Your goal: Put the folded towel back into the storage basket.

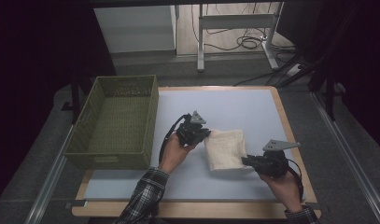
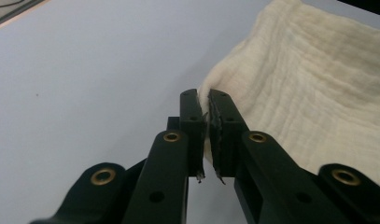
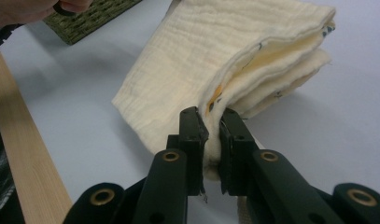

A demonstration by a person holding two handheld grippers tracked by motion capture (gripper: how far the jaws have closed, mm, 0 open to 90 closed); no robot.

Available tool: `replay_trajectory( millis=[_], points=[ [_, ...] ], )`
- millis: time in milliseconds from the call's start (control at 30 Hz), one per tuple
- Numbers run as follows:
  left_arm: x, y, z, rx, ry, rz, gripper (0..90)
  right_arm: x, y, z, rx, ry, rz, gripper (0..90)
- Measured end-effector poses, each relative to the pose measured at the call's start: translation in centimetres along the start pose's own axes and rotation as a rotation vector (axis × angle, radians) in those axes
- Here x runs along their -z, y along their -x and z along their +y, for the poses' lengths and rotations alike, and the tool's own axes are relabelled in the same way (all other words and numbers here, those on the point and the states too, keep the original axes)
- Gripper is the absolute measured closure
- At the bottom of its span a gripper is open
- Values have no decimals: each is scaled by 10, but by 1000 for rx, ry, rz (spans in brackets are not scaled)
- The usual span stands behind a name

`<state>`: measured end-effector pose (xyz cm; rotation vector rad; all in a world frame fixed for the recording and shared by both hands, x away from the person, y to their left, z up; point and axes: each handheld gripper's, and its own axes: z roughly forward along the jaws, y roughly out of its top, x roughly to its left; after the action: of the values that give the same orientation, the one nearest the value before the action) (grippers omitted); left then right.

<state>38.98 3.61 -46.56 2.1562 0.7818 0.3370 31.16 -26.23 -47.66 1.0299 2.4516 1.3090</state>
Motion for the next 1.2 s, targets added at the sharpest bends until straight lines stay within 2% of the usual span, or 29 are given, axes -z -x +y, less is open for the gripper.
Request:
replay_trajectory(
  millis=[367, 833, 1200],
  points=[
    [17, -9, 5, -4, -10, 40, 849, -10, -4, 16, 1, 10, 11, 809],
    [45, -26, 17, -37, -41, 139, 847, -27, -12, 48, 12, 20, 18, 809],
    [64, -46, 17, -31, -62, 197, 847, -40, -19, 74, 21, 27, 35, 809]
  ],
)
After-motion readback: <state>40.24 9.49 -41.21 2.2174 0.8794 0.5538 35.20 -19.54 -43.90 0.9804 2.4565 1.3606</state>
